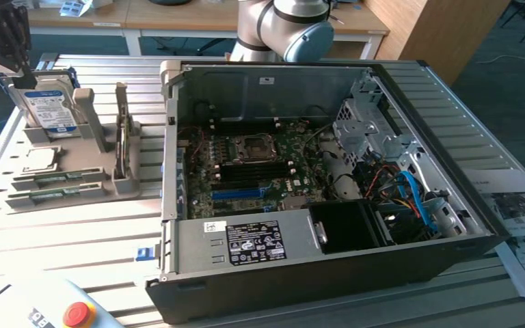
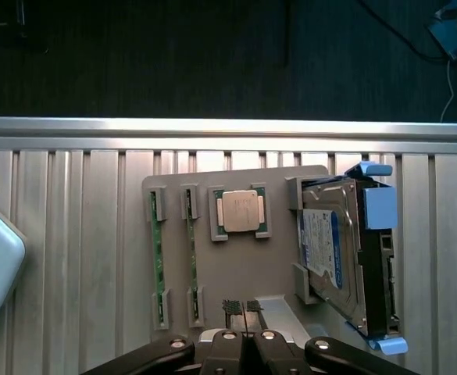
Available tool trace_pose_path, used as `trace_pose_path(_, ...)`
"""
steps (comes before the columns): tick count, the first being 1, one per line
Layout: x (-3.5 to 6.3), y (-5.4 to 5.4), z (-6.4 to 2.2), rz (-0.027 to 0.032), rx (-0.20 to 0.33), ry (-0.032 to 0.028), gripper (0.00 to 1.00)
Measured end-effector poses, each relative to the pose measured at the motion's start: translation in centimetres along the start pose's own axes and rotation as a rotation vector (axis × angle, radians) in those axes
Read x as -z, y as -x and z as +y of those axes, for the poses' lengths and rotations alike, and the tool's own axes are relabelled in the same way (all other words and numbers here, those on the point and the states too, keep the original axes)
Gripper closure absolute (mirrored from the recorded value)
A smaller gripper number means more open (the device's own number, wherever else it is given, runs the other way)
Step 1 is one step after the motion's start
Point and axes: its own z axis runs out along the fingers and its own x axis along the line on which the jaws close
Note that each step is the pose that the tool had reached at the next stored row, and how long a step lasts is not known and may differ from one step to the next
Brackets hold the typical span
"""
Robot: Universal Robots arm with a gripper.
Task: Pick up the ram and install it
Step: 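Pick up the ram and move it above insertion slot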
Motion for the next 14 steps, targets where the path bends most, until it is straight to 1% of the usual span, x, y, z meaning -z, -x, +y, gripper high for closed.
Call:
trace_pose_path(3,-0.01,0.00,0.00,0.0003,0.006,0.0001,0.90)
trace_pose_path(8,-0.02,-0.01,0.00,0.0014,0.030,0.0007,0.90)
trace_pose_path(9,-0.06,-0.01,-0.01,0.0017,0.039,0.0008,0.90)
trace_pose_path(11,-0.10,-0.02,-0.09,0.0034,0.076,0.0017,0.90)
trace_pose_path(14,-0.11,-0.02,-0.10,0.0034,0.076,0.0016,0.90)
